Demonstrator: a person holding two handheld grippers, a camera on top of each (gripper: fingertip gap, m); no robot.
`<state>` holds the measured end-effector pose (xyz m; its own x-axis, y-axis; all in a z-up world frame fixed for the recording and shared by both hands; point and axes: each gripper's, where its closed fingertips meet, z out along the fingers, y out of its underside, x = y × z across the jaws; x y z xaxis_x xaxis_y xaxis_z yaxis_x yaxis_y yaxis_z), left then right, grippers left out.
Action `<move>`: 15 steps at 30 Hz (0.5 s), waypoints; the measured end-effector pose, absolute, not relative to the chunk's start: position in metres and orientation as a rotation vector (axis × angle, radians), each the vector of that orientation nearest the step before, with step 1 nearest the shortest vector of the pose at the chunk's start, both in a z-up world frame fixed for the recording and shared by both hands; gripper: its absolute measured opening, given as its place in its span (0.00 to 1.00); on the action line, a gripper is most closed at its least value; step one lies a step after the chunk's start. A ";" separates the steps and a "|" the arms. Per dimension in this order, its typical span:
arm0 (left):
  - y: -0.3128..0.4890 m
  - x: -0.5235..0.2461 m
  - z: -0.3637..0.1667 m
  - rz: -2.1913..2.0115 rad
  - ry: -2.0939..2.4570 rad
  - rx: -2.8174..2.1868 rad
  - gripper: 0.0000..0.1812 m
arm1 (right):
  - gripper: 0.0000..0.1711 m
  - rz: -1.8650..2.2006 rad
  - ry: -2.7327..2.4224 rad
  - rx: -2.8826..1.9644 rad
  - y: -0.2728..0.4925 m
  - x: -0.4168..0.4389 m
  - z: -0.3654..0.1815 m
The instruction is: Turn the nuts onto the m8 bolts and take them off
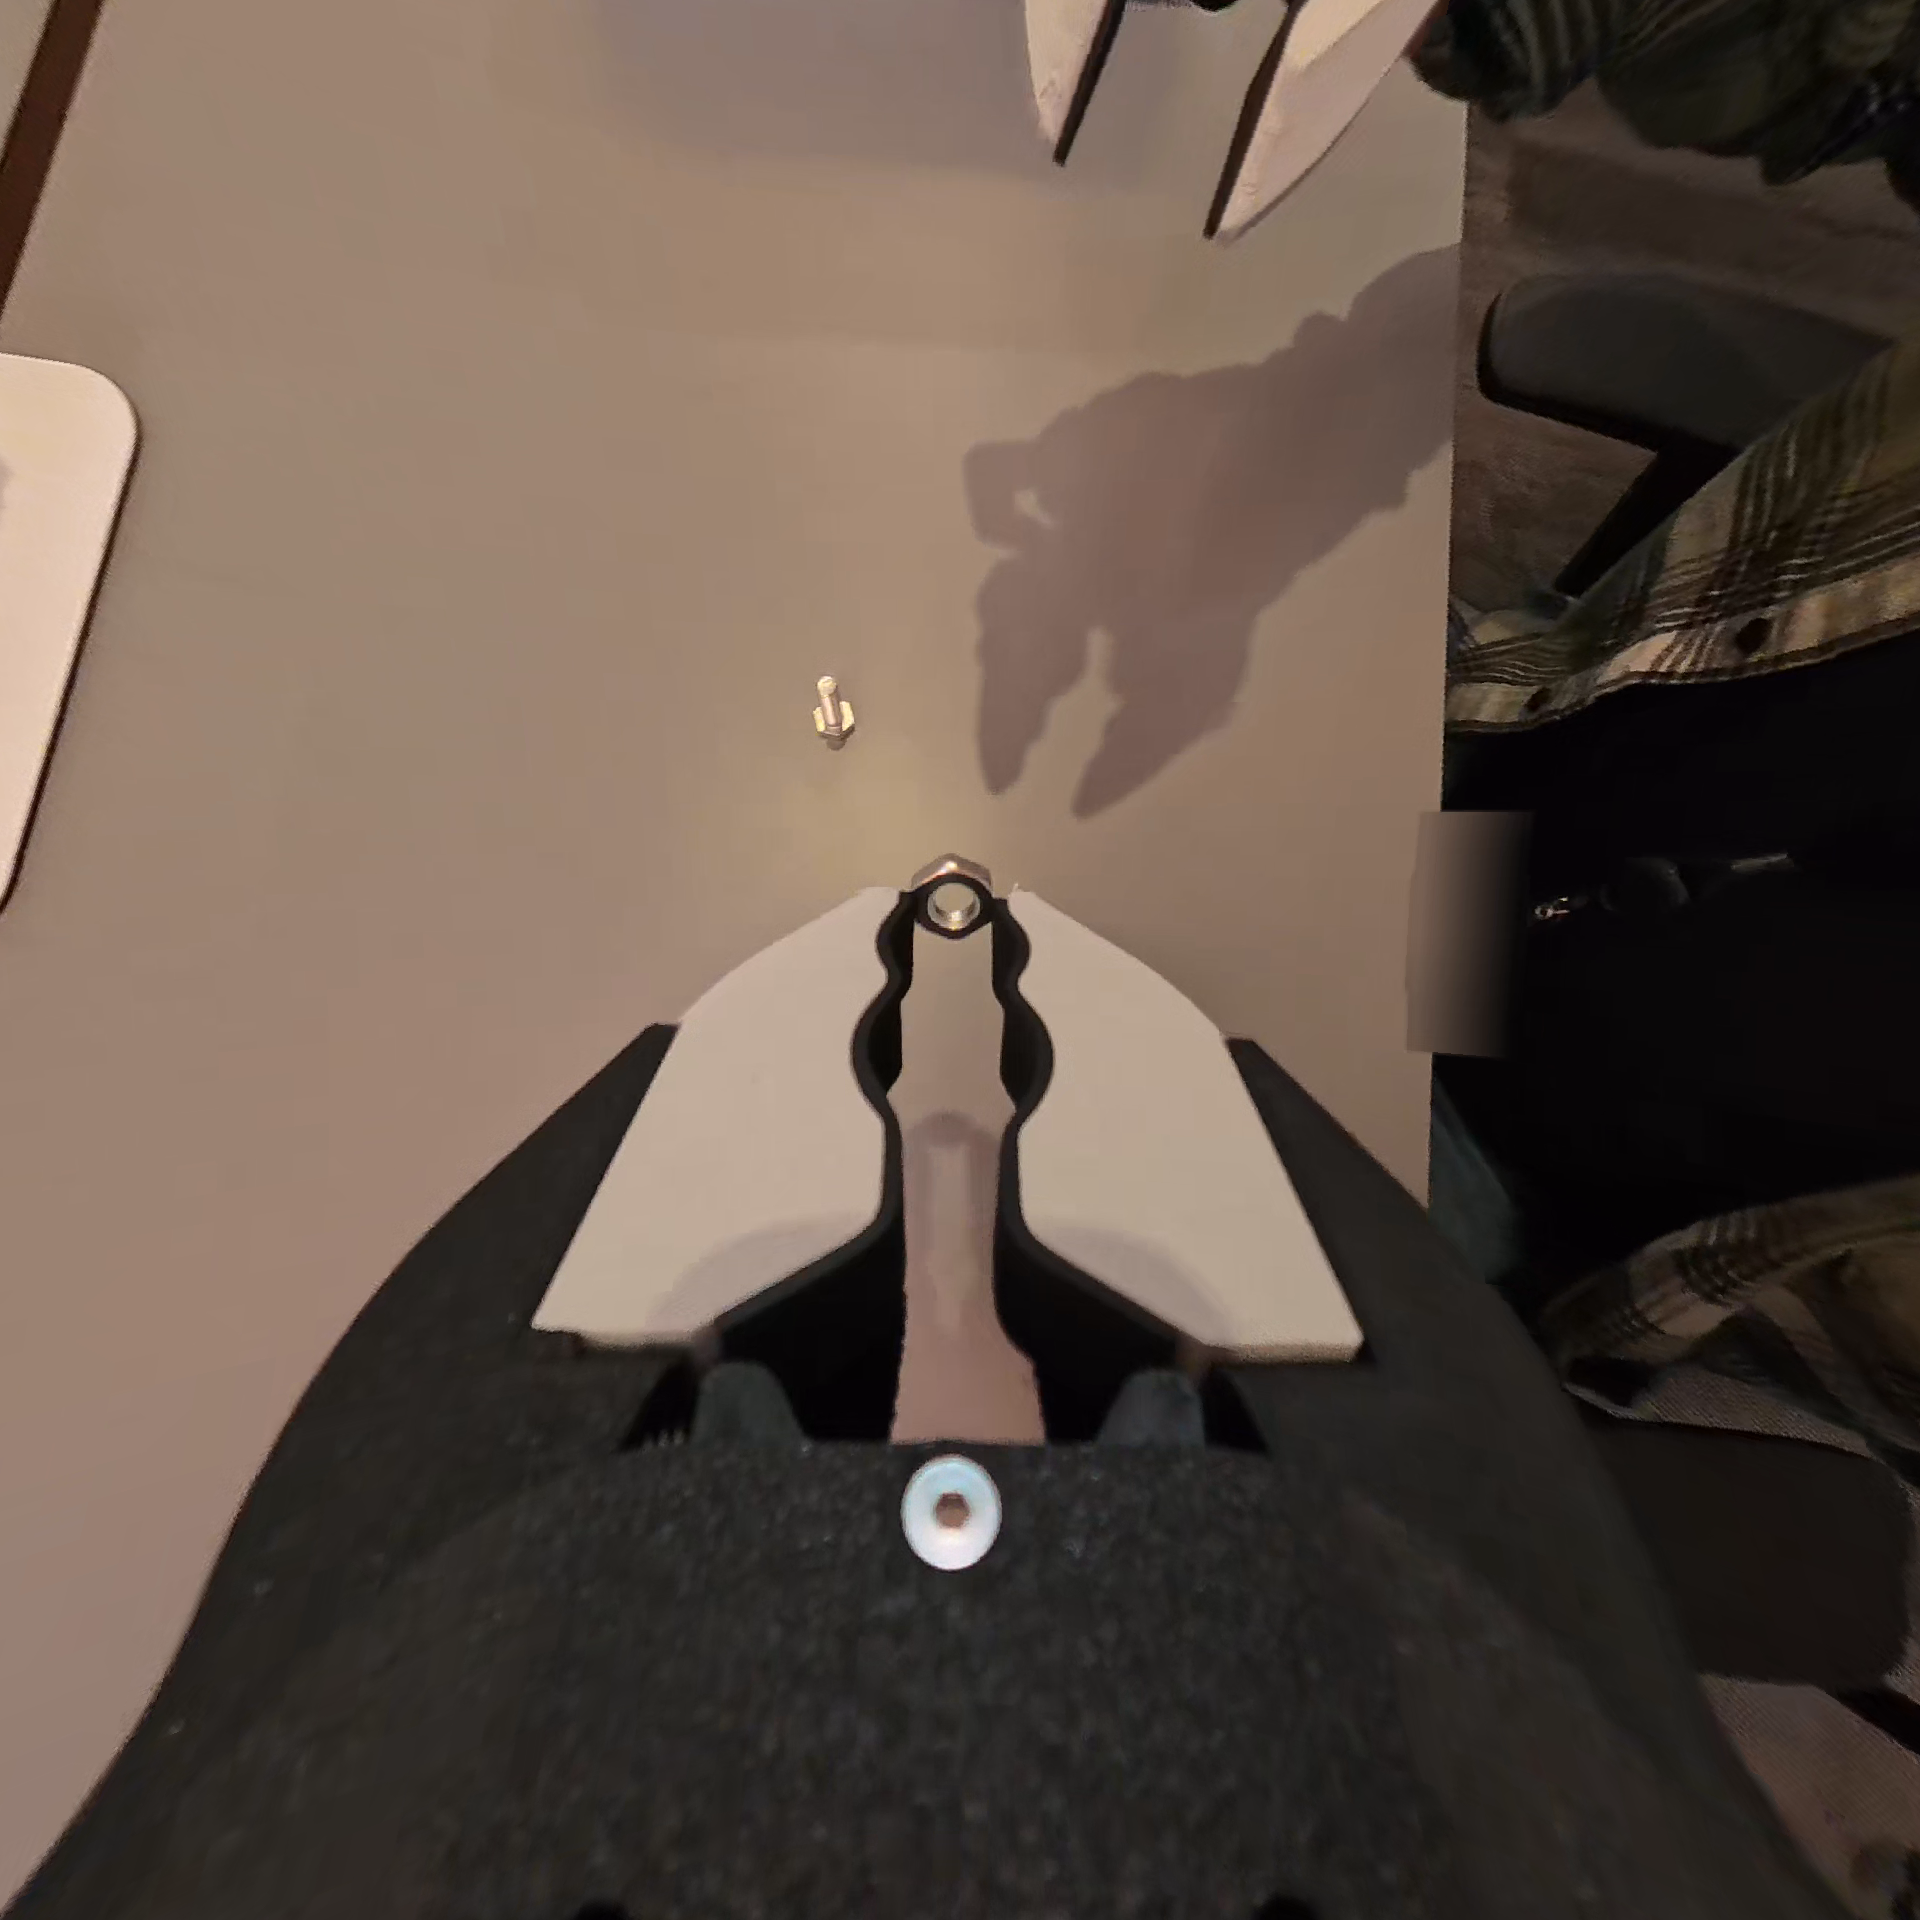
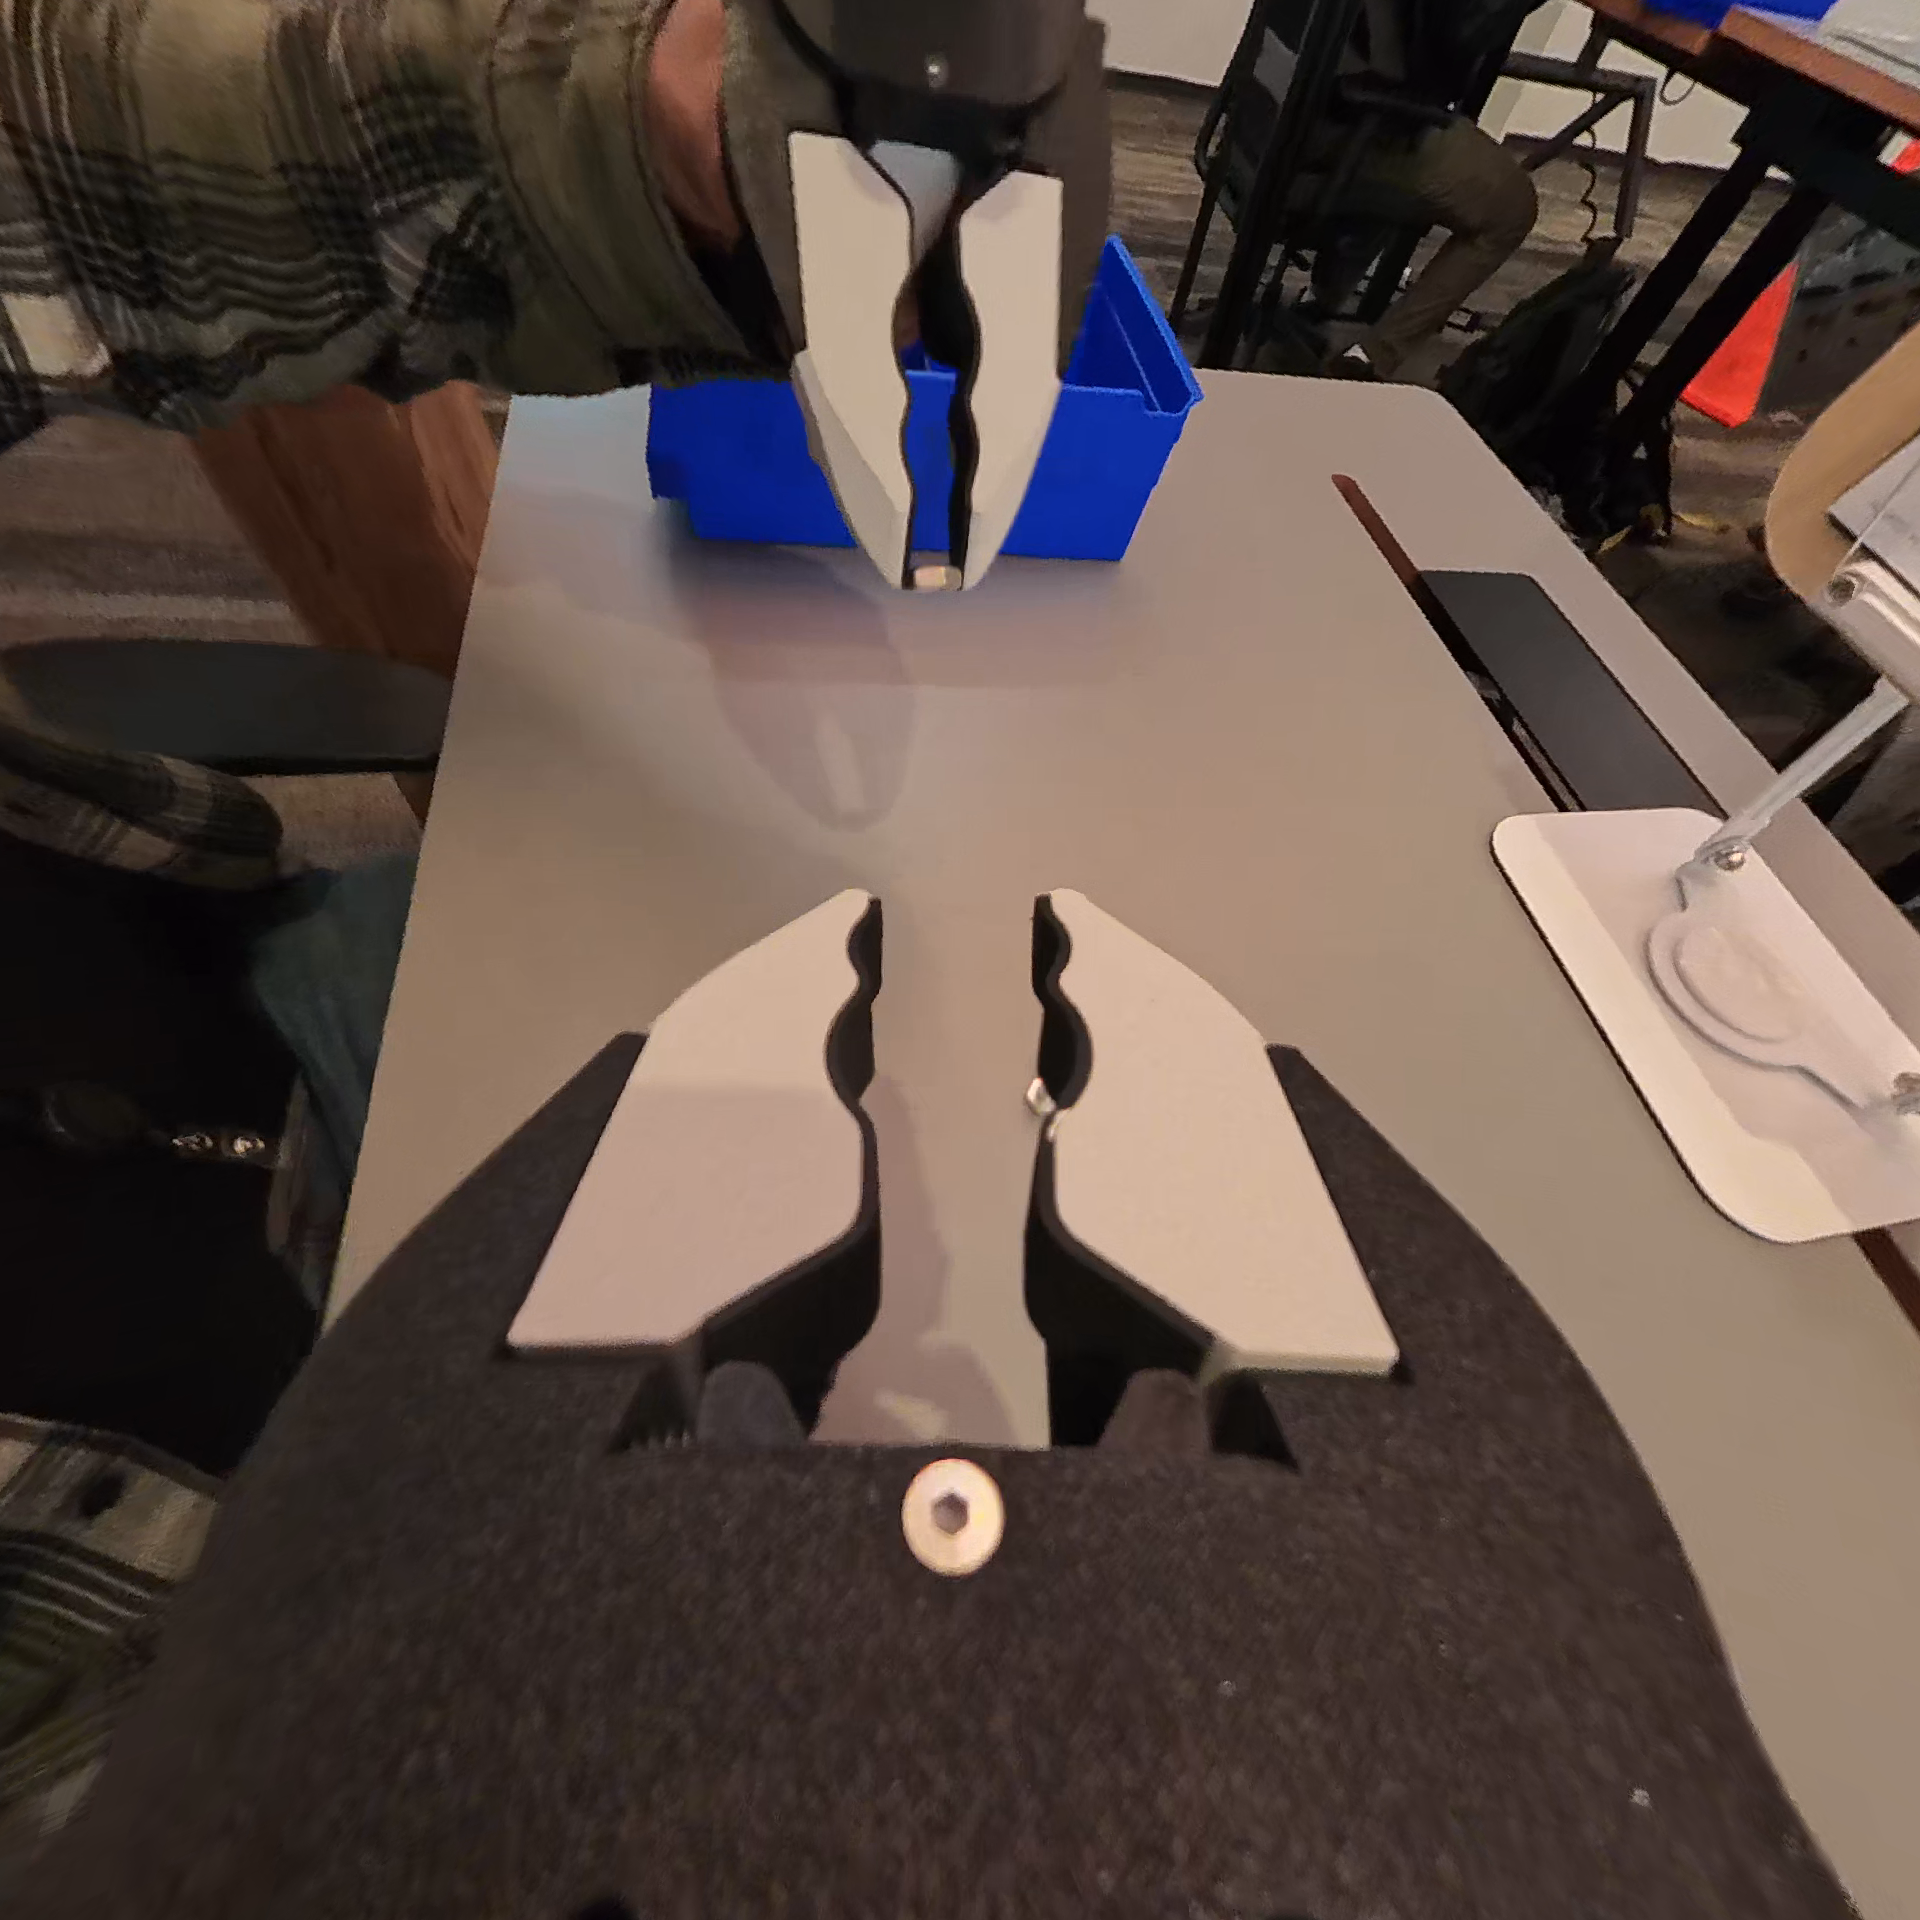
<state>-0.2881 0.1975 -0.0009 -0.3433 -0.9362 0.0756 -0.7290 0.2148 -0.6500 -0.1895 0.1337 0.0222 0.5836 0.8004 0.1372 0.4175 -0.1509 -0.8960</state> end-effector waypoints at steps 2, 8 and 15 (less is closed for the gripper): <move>0.194 -0.286 0.000 -0.914 2.179 -1.568 0.07 | 0.15 0.424 -1.058 -1.744 0.134 -0.194 0.021; 0.182 -0.280 0.001 -0.985 2.265 -1.580 0.07 | 0.15 0.325 -1.282 -1.659 0.137 -0.211 0.016; 0.166 -0.264 0.005 -1.095 2.326 -1.573 0.07 | 0.13 0.253 -1.513 -1.554 0.143 -0.228 0.018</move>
